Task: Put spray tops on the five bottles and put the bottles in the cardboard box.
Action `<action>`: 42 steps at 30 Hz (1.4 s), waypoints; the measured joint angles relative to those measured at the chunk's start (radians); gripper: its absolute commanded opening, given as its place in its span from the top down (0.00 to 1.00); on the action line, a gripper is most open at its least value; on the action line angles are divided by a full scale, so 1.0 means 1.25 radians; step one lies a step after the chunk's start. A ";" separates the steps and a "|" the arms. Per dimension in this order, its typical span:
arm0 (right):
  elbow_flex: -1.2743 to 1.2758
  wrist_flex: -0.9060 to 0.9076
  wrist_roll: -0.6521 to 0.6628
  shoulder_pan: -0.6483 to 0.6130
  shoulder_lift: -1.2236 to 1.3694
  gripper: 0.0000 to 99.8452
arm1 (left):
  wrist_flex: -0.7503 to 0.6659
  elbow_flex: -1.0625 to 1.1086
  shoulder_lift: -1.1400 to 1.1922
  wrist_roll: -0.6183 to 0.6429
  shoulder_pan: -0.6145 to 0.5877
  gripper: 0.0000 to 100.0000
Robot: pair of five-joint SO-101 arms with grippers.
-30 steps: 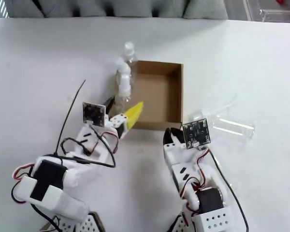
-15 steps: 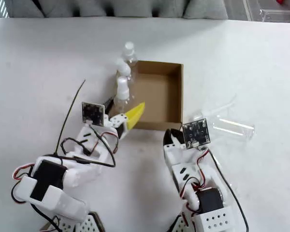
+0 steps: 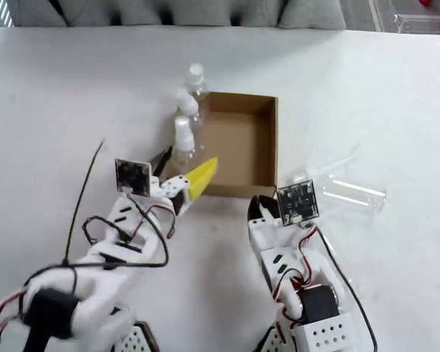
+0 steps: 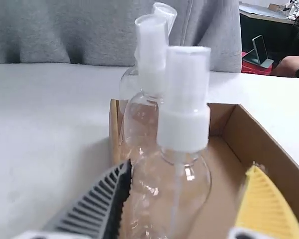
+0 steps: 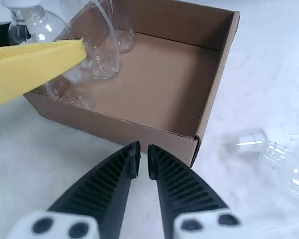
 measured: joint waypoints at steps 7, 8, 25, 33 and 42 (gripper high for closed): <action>0.000 0.000 0.000 0.000 0.000 0.99 | 0.217 0.079 -0.241 0.000 0.001 0.67; 0.000 0.000 0.000 0.000 0.000 0.99 | 0.239 0.095 -0.280 0.000 0.000 0.67; 0.000 0.007 0.005 0.000 0.000 0.99 | 1.112 0.139 -0.972 -0.075 -0.009 0.67; 0.000 0.007 0.006 0.000 0.000 0.99 | 1.480 0.164 -1.241 -0.075 -0.041 0.67; -0.001 0.033 0.244 0.087 0.000 0.99 | 1.522 0.164 -1.200 -0.075 -0.065 0.67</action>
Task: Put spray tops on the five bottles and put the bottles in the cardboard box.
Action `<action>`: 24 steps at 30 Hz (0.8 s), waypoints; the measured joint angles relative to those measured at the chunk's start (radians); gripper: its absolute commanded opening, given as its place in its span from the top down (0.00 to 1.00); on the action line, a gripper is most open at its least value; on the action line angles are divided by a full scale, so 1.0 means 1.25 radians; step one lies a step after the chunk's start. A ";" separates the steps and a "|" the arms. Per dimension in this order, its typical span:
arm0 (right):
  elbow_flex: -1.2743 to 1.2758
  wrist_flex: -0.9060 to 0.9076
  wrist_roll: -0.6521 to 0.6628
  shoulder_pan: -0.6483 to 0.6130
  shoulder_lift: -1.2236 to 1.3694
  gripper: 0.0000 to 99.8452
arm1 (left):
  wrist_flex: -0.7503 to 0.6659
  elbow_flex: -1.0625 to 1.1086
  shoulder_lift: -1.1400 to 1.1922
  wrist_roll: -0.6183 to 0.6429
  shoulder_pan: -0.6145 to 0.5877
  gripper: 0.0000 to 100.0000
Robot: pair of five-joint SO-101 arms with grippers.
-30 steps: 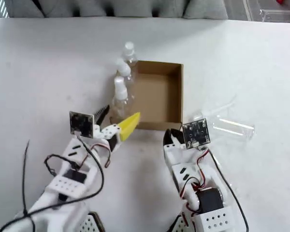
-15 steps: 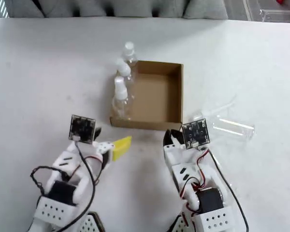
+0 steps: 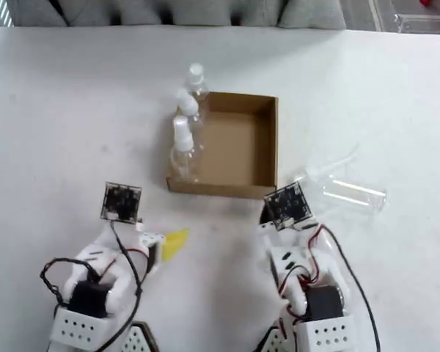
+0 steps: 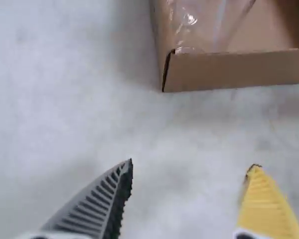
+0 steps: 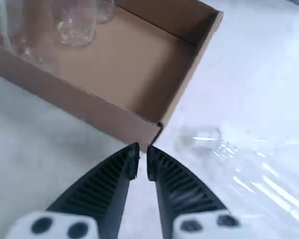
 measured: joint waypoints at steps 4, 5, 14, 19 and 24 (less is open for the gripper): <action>-0.037 0.068 0.066 0.058 0.000 0.99 | 0.000 0.001 0.027 -0.034 -0.026 0.67; -0.053 0.093 0.093 0.065 0.000 0.99 | 0.000 0.001 0.029 -0.050 -0.036 0.67; -0.155 0.137 0.285 0.107 0.077 0.99 | 0.000 0.001 0.036 -0.087 -0.049 0.67; -0.336 0.190 0.399 0.144 0.344 0.97 | 0.000 0.001 0.036 -0.087 -0.049 0.67; -0.572 0.379 0.557 0.141 0.706 0.83 | 0.000 0.001 0.036 -0.087 -0.049 0.67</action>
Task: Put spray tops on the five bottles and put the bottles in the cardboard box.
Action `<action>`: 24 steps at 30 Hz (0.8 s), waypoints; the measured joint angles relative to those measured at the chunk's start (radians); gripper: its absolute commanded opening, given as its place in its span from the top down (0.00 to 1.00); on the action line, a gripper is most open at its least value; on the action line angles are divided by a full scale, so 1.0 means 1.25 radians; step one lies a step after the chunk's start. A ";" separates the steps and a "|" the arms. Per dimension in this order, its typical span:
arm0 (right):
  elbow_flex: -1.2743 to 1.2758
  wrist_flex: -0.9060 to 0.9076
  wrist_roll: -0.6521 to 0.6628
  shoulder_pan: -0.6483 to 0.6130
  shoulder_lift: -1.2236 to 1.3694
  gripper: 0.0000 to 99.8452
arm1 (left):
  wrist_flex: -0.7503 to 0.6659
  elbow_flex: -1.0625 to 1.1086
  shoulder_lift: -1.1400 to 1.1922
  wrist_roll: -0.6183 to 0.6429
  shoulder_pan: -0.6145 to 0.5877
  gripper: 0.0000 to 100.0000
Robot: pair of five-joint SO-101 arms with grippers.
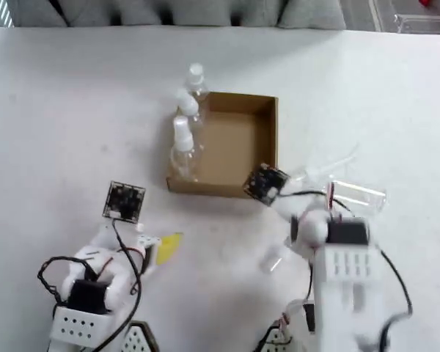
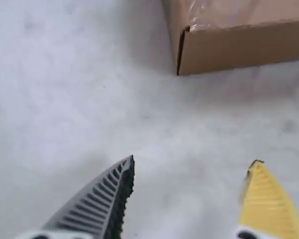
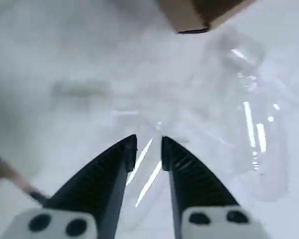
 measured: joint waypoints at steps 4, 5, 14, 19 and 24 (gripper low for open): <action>-0.109 0.151 0.201 -0.009 0.201 0.83 | 0.000 0.000 0.000 0.000 0.000 0.67; -0.114 0.163 0.244 -0.009 0.218 0.83 | 0.000 0.000 0.000 0.000 0.000 0.67; -0.060 0.139 0.372 -0.085 0.236 0.83 | 0.000 0.000 0.000 0.000 0.000 0.67; 0.050 -0.021 0.372 -0.133 0.238 0.83 | 0.000 0.000 0.000 -0.005 0.000 0.67; 0.112 -0.155 0.347 -0.158 0.230 0.83 | 0.000 0.000 0.000 -0.005 0.000 0.67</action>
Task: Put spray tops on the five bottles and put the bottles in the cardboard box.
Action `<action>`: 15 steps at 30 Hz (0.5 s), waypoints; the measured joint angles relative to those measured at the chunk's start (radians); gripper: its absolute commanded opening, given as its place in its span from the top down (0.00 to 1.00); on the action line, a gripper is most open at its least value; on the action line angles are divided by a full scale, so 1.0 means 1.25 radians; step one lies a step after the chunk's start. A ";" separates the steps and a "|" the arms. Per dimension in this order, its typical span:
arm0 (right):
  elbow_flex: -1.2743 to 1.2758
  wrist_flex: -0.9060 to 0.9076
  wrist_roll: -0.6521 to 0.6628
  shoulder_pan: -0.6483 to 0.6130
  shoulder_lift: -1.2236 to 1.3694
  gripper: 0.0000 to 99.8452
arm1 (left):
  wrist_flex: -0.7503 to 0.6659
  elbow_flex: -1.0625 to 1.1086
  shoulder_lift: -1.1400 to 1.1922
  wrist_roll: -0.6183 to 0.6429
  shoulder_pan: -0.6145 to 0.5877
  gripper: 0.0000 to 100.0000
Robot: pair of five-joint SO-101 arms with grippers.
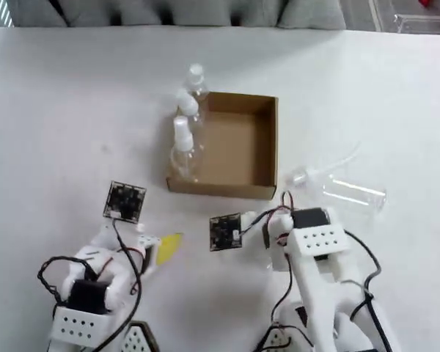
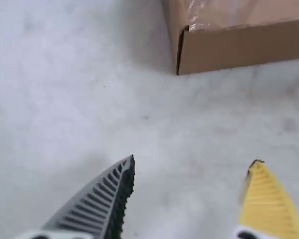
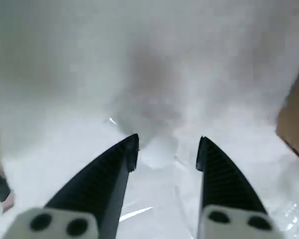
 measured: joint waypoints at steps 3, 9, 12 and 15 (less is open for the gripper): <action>0.027 -0.063 -0.016 -0.011 0.006 0.83 | 0.000 0.000 0.000 0.000 0.000 0.67; 0.034 -0.080 -0.018 -0.016 0.006 0.83 | 0.000 0.000 0.000 -0.032 0.000 0.67; 0.007 -0.036 -0.018 -0.012 0.011 0.83 | 0.000 0.000 0.000 -0.041 0.000 0.67; -0.037 0.053 -0.018 -0.007 0.023 0.83 | 0.000 0.000 0.000 -0.044 0.000 0.67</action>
